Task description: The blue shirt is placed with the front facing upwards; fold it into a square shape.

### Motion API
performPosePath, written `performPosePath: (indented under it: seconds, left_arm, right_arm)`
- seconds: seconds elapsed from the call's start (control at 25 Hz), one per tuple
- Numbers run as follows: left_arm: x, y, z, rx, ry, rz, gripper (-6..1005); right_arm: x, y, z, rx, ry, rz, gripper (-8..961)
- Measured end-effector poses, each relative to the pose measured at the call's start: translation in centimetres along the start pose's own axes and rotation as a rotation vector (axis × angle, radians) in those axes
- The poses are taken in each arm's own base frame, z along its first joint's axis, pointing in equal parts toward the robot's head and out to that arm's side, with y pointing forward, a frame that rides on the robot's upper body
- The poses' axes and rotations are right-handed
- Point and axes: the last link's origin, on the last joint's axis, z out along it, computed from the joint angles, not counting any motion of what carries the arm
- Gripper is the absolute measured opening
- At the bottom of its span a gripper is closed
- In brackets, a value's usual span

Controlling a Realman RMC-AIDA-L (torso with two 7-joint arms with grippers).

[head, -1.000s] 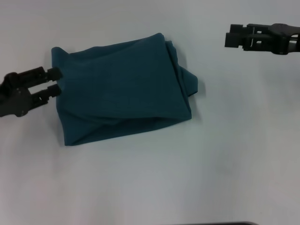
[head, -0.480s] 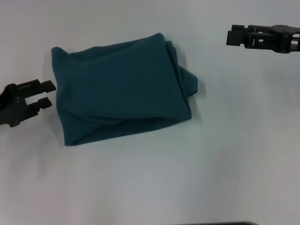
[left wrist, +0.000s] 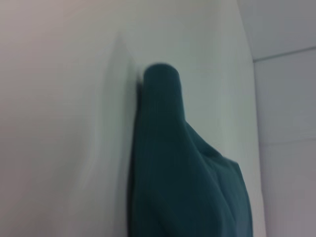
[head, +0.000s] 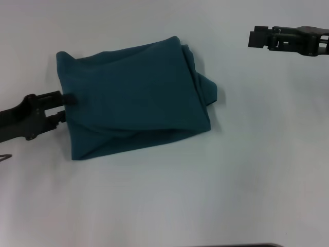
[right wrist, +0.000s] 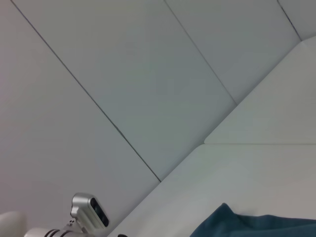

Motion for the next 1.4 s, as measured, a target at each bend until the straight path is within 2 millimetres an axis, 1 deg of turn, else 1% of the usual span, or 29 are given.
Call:
performPosePath:
  seconds: [0.2, 0.28, 0.48, 0.64, 0.76, 1.04, 1.4]
  left_arm:
    - [-0.5, 0.4, 1.3, 0.0, -0.045, 0.01, 581]
    - [-0.3, 0.3, 1.4, 0.009, -0.046, 0.011, 581]
    - [0.4, -0.2, -0.4, 0.018, 0.007, -0.002, 581]
    - [0.1, -0.7, -1.5, 0.009, 0.02, -0.026, 581]
    - [-0.3, -0.7, -1.7, -0.003, 0.018, -0.034, 582]
    - [-0.9, -0.1, -1.0, -0.043, -0.003, -0.041, 582]
    - [-1.6, 0.0, 0.9, -0.04, -0.028, -0.056, 582]
  right_arm:
    - [0.0, 0.0, 0.0, 0.003, -0.005, 0.002, 871]
    - [-0.1, -0.1, 0.0, 0.005, -0.006, 0.0, 871]
    - [-0.2, -0.2, 0.2, 0.01, -0.008, -0.002, 870]
    - [-0.3, -0.2, 0.3, 0.01, -0.008, -0.003, 871]
    - [-0.3, -0.2, 0.4, 0.009, -0.007, -0.003, 871]
    - [-0.2, -0.2, 0.4, 0.008, -0.007, 0.006, 870]
    - [0.0, -0.5, 0.3, 0.019, -0.008, 0.018, 870]
